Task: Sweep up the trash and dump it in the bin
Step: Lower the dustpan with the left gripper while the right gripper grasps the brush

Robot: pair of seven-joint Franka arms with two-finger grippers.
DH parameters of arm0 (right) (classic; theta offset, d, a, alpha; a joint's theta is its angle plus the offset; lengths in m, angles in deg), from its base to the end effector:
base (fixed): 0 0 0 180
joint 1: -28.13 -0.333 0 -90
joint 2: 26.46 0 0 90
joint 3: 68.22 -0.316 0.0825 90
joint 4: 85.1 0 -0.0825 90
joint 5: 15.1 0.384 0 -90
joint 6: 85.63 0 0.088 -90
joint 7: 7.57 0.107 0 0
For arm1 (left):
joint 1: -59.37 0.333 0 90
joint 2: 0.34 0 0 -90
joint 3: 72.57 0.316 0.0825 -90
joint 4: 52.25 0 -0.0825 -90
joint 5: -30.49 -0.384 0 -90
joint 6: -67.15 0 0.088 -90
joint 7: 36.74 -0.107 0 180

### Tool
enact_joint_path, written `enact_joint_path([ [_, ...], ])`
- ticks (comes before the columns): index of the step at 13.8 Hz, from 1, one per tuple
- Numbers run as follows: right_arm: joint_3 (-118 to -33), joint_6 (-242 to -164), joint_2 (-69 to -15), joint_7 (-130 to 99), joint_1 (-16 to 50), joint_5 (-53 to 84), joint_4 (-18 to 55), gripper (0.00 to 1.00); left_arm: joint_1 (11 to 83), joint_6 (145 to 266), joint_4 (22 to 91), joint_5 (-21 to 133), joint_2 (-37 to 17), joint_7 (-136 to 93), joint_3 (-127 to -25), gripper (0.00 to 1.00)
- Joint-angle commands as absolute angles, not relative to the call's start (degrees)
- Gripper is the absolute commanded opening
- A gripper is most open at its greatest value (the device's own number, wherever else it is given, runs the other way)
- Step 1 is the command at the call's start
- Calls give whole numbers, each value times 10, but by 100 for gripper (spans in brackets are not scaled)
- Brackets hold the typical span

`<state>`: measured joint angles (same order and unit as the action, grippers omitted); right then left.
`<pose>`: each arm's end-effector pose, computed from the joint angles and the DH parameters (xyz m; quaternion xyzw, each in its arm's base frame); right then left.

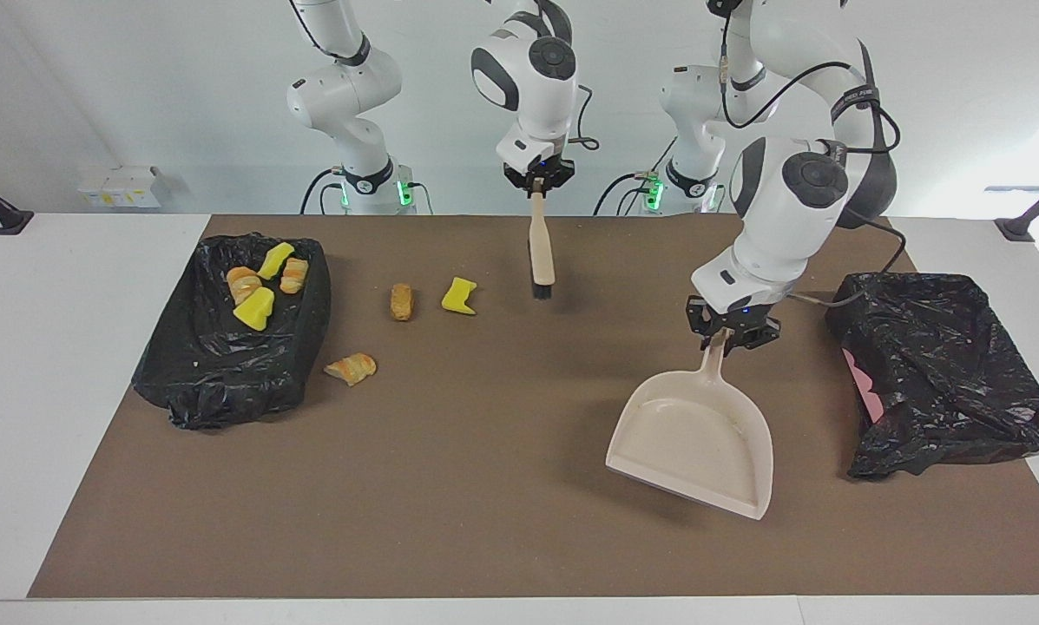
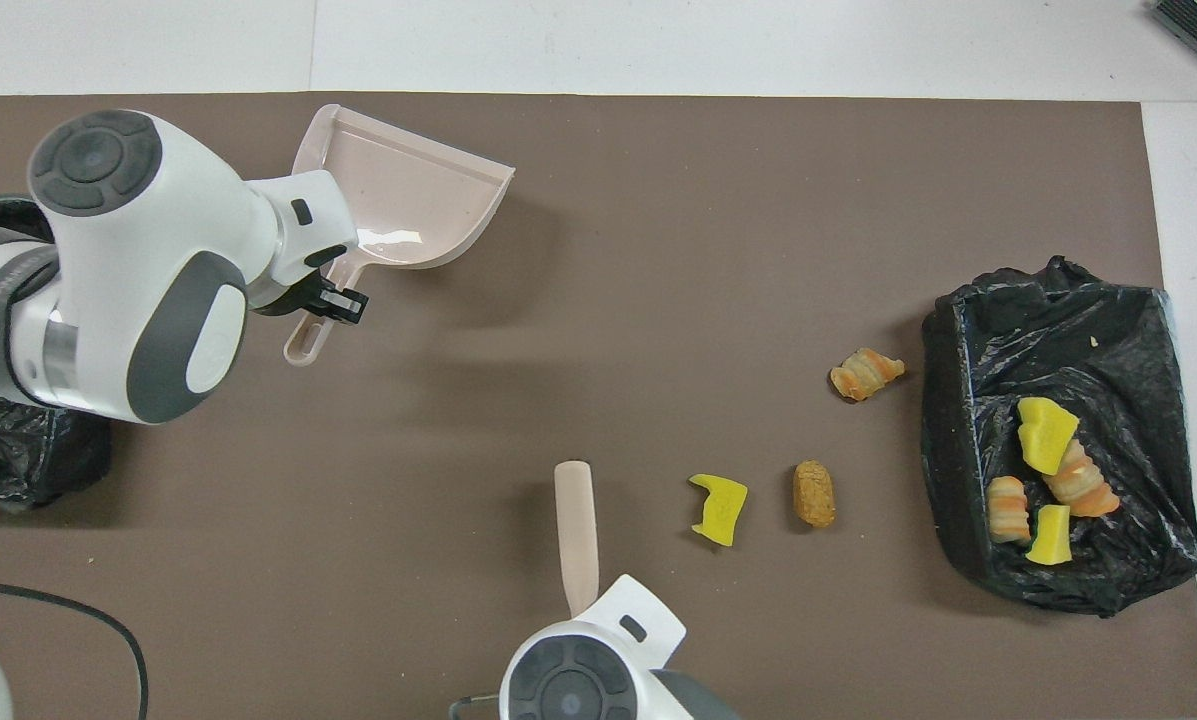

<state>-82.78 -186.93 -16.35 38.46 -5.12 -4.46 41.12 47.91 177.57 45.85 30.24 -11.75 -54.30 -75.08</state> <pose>0.2988 0.3580 0.4357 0.9891 -0.0194 -0.1373 0.0499 0.6046 -0.1483 0.4705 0.9623 -0.2720 0.0081 0.0020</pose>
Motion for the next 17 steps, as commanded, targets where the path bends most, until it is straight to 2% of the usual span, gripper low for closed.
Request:
enact_joint_path([
  [1, -833, -1836, -119, 397, -30, -105, 455, 0, 503, 1764, 454, 292, -104, -634, -755, 0],
  [4, -833, -1799, -120, 416, 19, -155, 465, 0, 507, 1746, 454, 259, -102, -738, -755, 0],
  [8, -833, -1801, -110, 390, 82, -202, 505, 0, 498, 1697, 483, 251, -77, -860, -756, 0],
  [11, -833, -1797, -109, 381, 107, -237, 510, 0, 467, 1705, 559, 221, -28, -920, -759, 0],
  [14, -833, -1817, -87, 362, 121, -237, 550, 0, 422, 1739, 647, 193, 28, -936, -759, 0],
  [17, -833, -1841, -64, 302, 149, -224, 588, 0, 392, 1757, 695, 191, 54, -963, -761, 0],
])
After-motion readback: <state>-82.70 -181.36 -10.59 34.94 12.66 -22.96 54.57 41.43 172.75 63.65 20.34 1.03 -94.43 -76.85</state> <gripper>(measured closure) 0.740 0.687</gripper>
